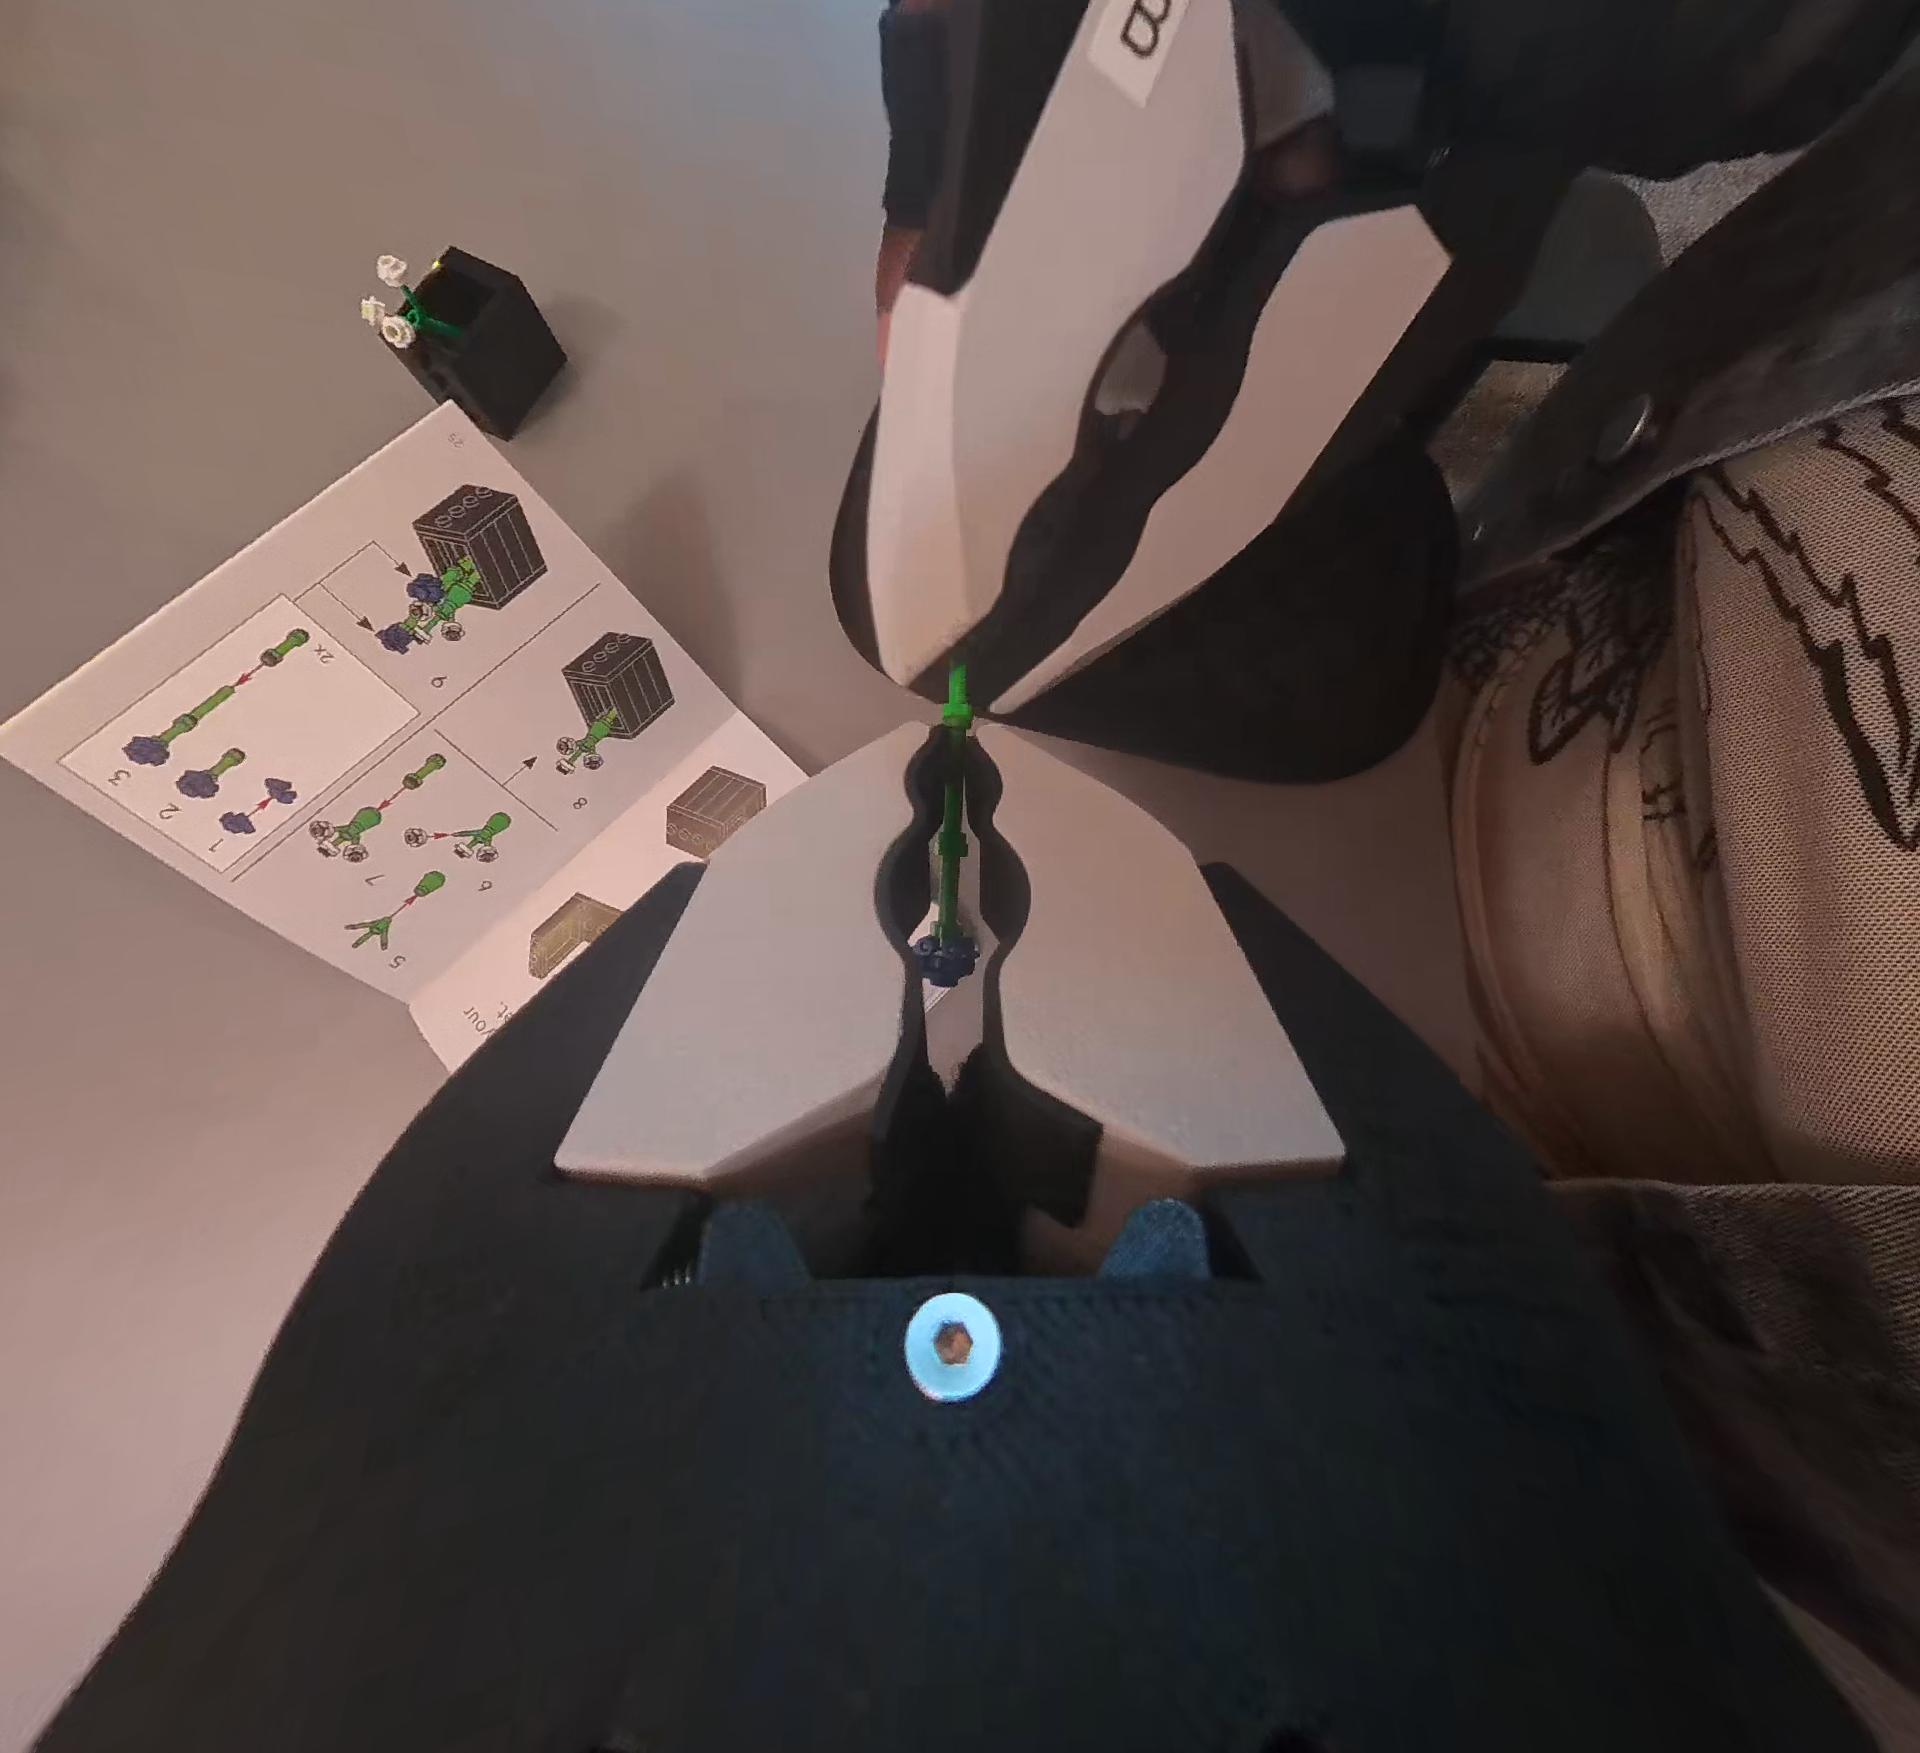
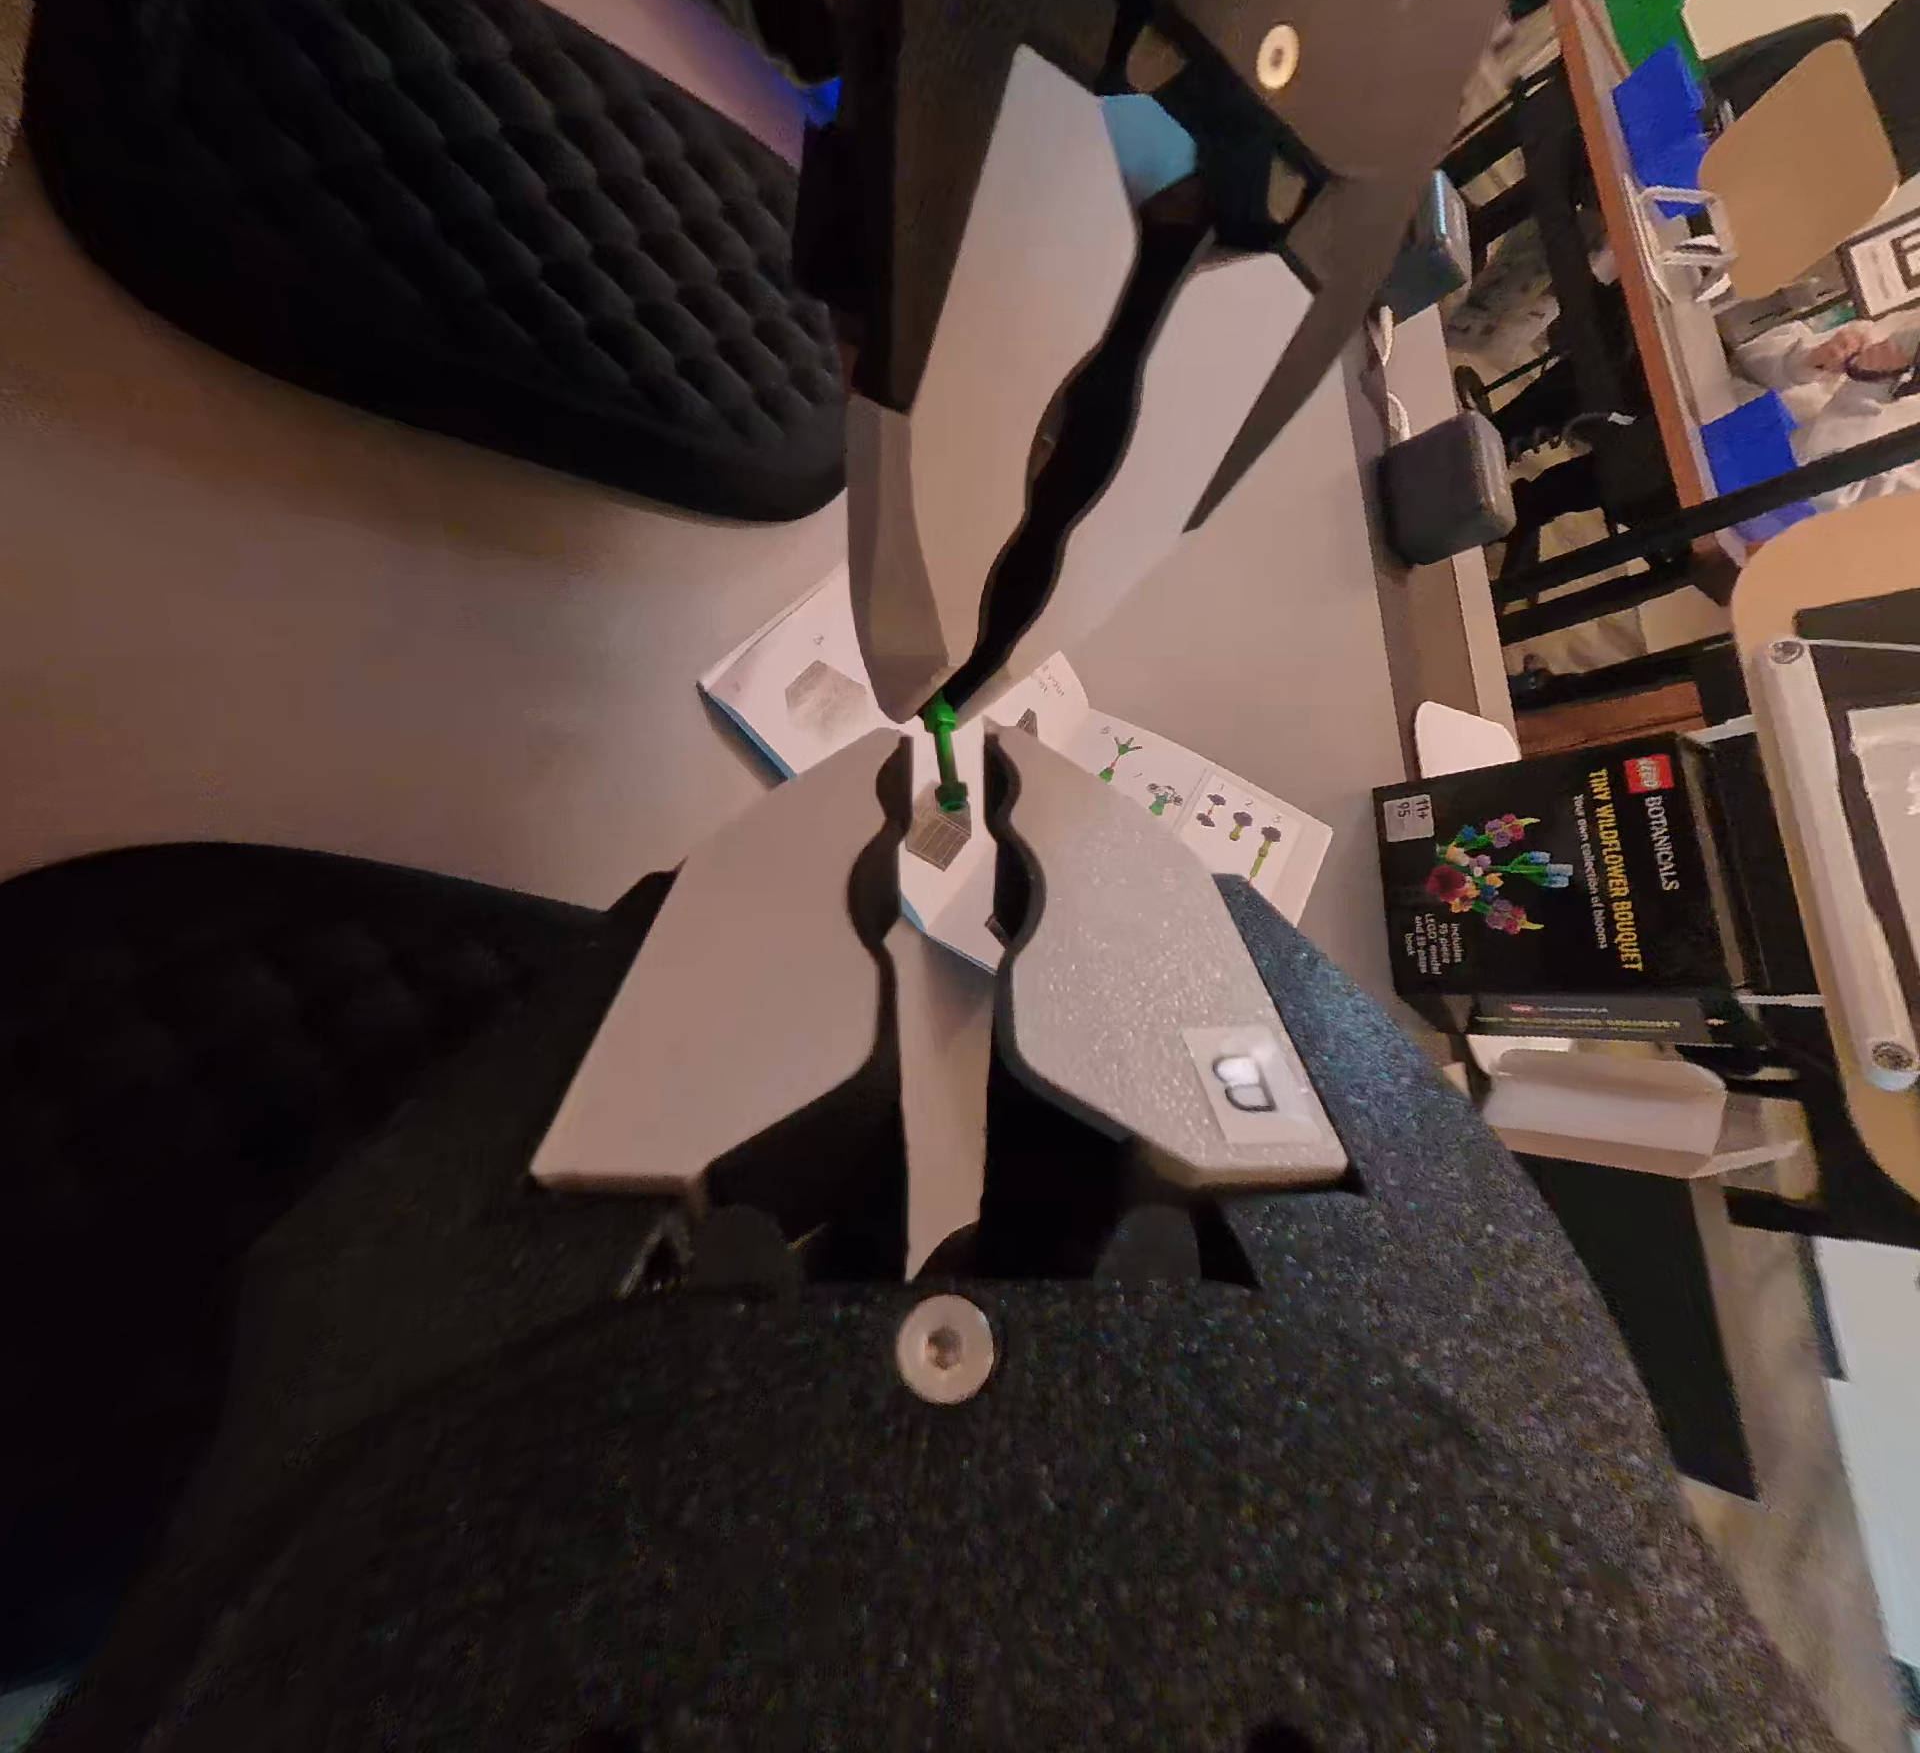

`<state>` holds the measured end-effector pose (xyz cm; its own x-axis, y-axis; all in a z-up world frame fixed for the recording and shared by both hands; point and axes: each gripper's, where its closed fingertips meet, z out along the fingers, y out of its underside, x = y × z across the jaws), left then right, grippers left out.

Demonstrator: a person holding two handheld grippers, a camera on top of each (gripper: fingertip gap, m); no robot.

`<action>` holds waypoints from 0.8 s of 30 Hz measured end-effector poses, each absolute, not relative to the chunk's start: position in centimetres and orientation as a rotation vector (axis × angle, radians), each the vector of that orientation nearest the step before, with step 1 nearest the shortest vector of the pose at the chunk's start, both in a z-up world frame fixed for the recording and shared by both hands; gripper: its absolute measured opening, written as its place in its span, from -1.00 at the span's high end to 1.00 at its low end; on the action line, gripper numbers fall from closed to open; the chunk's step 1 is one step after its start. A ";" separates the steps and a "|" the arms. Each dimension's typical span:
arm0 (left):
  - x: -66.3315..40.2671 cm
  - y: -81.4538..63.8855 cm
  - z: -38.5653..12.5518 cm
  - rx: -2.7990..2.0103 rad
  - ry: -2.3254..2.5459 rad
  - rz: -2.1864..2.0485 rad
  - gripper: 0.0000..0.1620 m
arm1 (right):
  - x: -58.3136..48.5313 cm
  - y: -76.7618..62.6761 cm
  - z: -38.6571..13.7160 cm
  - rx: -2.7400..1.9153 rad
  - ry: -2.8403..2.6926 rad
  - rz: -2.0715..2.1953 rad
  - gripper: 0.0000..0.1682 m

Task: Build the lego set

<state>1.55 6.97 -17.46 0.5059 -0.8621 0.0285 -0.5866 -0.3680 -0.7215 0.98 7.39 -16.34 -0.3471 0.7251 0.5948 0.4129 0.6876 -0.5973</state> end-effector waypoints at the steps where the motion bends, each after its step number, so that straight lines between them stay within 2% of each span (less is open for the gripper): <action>1: 1.5 7.0 -17.4 -2.087 1.166 -0.547 0.96 | 1.0 7.4 -16.2 -0.893 -1.971 0.460 0.81; 8: 1.9 6.5 -17.6 -2.083 1.145 -0.614 0.96 | 1.1 6.8 -16.5 -0.857 -2.006 0.476 0.81; 11: 1.8 6.5 -17.7 -2.087 1.144 -0.607 0.96 | 0.9 6.6 -16.7 -0.830 -2.017 0.463 0.93; 19: 1.8 6.7 -17.1 -2.059 1.106 -0.658 0.95 | 1.0 6.9 -16.4 -0.848 -1.985 0.512 0.94; 24: 0.9 7.4 -14.9 -1.944 0.974 -0.696 0.73 | 1.4 8.2 -16.1 -0.948 -1.884 0.599 0.94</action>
<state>0.91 7.36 -14.90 0.5451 -0.8316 0.1067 -0.3700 -0.3528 -0.8594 1.44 8.19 -16.08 -0.2867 0.8100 0.5116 0.3656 0.5861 -0.7230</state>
